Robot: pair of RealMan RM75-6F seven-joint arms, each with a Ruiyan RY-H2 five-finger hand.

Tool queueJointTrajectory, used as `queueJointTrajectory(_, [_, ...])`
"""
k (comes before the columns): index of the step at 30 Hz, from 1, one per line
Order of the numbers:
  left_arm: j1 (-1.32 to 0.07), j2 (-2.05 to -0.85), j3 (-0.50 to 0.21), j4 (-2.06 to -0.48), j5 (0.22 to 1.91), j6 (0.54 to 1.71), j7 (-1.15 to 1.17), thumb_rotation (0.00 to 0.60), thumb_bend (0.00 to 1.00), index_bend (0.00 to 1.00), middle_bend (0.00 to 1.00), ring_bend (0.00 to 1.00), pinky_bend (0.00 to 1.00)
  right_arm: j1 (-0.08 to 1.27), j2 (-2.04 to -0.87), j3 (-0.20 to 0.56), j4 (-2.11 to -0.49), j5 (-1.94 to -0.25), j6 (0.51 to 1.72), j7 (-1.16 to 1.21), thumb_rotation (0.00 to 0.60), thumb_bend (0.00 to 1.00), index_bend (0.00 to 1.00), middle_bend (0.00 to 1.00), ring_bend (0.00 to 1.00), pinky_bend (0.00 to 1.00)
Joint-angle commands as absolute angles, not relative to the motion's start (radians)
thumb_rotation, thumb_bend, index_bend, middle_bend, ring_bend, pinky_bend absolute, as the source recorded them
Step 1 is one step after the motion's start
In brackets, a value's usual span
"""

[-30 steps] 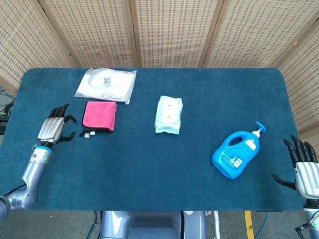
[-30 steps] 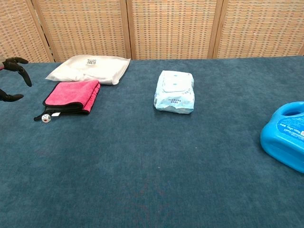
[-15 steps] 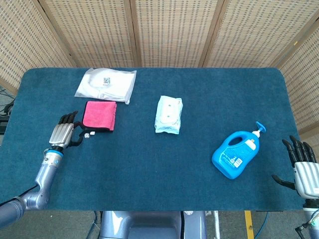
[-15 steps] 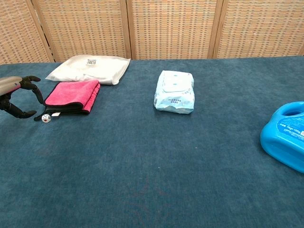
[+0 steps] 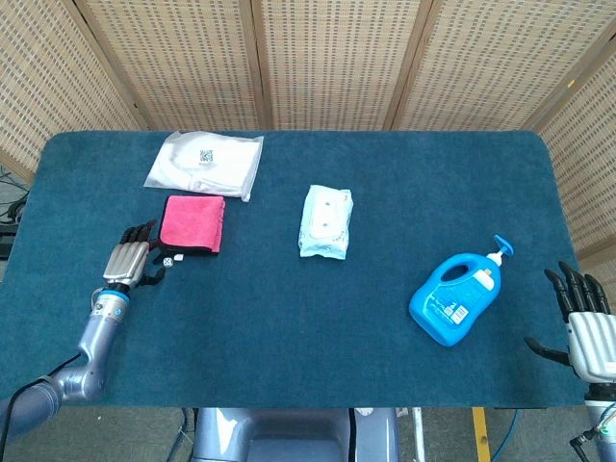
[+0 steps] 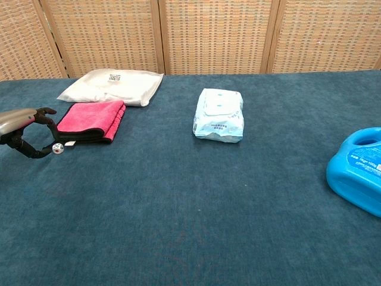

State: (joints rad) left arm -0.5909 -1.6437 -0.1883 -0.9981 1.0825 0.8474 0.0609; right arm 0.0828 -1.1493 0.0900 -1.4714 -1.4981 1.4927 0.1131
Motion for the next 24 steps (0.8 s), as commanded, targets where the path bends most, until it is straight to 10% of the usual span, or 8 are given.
queueJointTrajectory(1, [-0.592, -1.656, -0.191, -0.982, 1.078, 0.843, 0.057, 0.6, 0.39, 0.41, 0.0, 0.0, 0.0, 0.084, -1.15, 0.09, -1.471, -1.497, 1.491, 0.113, 0.6, 0.0, 0.03, 0.0, 0.0, 0.0])
queueJointTrajectory(24, [-0.592, -1.678, -0.211, -0.981, 1.047, 0.854, 0.106, 0.6, 0.4, 0.59, 0.0, 0.0, 0.0, 0.086, -1.15, 0.091, -1.469, -1.49, 1.486, 0.118, 0.6, 0.0, 0.03, 0.0, 0.0, 0.0])
